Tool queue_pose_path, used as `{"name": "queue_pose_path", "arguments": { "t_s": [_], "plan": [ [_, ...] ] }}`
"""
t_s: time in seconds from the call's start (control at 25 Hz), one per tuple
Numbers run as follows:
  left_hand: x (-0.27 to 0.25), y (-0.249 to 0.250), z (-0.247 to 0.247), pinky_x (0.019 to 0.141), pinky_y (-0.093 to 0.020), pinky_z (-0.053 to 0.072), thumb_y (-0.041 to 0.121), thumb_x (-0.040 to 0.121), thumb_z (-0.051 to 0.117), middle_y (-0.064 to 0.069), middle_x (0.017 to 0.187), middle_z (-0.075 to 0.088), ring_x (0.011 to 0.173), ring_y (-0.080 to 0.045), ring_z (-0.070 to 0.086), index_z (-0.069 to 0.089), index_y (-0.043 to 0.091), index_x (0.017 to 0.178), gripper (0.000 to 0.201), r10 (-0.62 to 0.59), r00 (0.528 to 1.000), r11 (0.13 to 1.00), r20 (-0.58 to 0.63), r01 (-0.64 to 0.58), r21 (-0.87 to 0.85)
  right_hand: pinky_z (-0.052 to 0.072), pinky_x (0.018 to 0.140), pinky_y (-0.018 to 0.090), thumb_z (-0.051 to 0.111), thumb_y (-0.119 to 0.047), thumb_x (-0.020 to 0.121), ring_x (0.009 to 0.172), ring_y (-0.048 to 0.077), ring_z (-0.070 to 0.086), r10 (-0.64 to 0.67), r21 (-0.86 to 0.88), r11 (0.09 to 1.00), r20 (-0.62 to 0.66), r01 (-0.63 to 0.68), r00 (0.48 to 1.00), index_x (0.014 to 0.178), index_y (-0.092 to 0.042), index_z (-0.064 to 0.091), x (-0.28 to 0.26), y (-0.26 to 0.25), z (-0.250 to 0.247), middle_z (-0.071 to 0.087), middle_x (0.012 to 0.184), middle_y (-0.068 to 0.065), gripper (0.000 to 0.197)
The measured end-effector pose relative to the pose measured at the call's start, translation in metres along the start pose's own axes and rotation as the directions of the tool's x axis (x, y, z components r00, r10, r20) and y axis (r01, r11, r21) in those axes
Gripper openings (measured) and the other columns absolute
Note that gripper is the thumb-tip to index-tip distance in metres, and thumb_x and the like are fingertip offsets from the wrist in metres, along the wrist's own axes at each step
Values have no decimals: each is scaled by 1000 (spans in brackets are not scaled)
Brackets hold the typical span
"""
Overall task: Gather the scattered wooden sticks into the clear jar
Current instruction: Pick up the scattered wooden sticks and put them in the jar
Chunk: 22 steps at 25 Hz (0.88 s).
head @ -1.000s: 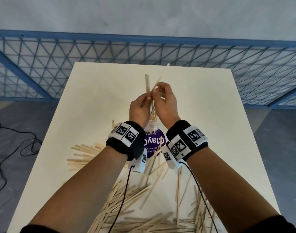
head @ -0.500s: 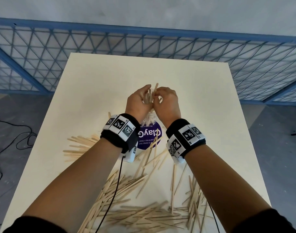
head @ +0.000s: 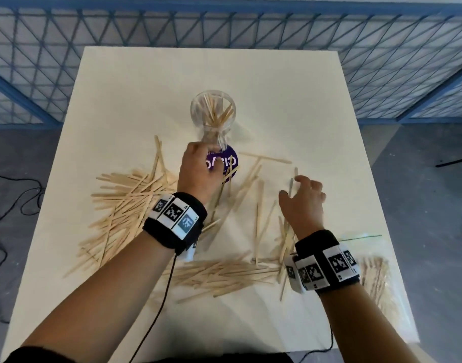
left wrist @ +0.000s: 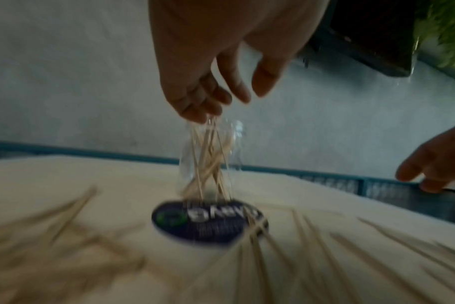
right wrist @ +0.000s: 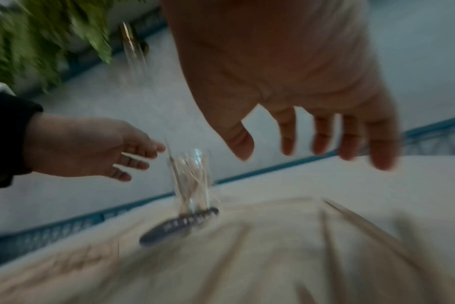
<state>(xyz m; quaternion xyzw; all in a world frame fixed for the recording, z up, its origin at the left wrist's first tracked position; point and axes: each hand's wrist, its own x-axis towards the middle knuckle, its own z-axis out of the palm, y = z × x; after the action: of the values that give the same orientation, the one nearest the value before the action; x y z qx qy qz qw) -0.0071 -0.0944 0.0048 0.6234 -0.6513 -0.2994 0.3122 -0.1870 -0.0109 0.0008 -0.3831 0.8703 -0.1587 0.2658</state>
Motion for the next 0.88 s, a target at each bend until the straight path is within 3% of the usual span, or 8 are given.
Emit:
{"name": "queue_pose_path", "arguments": {
  "t_s": [0.08, 0.16, 0.32, 0.44, 0.56, 0.68, 0.88],
  "plan": [
    [-18, -17, 19, 103, -32, 42, 27, 83, 60, -12, 130, 45, 117, -28, 50, 50, 14, 125, 46, -241, 933, 947, 268, 165, 277, 38, 99, 47, 59, -30, 82, 123, 39, 34, 244, -181, 958, 104, -223, 964, 133, -4, 31, -16, 23, 4, 34, 135, 19, 64],
    [-31, -27, 32, 102, -43, 42, 46, 78, 63, -14, 136, 40, 121, -34, 45, 39, 16, 133, 67, -347, 863, 858, 366, 135, 496, 37, 101, 47, 62, -39, 80, 127, 39, 32, 352, -240, 920, 158, -310, 922, 136, -1, 23, -29, 35, 10, 31, 137, 21, 78],
    [-46, -21, 51, 98, -46, 40, 66, 69, 62, -13, 135, 39, 122, -34, 41, 34, 16, 134, 87, -280, 893, 796, 353, 10, 606, 37, 104, 50, 62, -40, 81, 130, 41, 30, 289, -263, 937, 207, -231, 935, 139, 3, 19, -40, 37, 37, 26, 142, 23, 83],
    [-50, -14, 63, 98, -45, 39, 60, 72, 63, -10, 134, 40, 123, -31, 40, 38, 17, 132, 78, -255, 891, 781, 376, -40, 623, 40, 102, 50, 62, -29, 84, 128, 39, 31, 216, -269, 949, 178, -164, 960, 137, -1, 23, -42, 29, 55, 26, 141, 21, 71],
    [-54, -12, 71, 97, -41, 40, 35, 84, 59, -8, 134, 42, 123, -29, 41, 40, 18, 133, 55, -203, 890, 818, 408, -75, 570, 42, 95, 45, 55, -10, 85, 122, 36, 37, 85, -212, 976, 126, -57, 988, 130, -6, 33, -41, 25, 64, 34, 132, 18, 50],
    [-57, -13, 73, 95, -37, 41, 14, 88, 50, -9, 133, 45, 121, -28, 44, 40, 16, 134, 47, -192, 894, 864, 404, -41, 503, 42, 96, 40, 48, 3, 85, 122, 34, 39, 5, -119, 993, 129, 11, 992, 132, -5, 31, -39, 25, 67, 35, 133, 16, 50],
    [-59, -12, 78, 97, -38, 42, 22, 89, 55, -12, 132, 44, 122, -29, 44, 44, 8, 130, 45, -214, 882, 864, 420, -30, 503, 40, 99, 36, 57, -24, 90, 125, 31, 39, 174, -199, 969, 137, -145, 975, 129, 0, 31, -41, 27, 60, 36, 136, 17, 53]
  ]
}}
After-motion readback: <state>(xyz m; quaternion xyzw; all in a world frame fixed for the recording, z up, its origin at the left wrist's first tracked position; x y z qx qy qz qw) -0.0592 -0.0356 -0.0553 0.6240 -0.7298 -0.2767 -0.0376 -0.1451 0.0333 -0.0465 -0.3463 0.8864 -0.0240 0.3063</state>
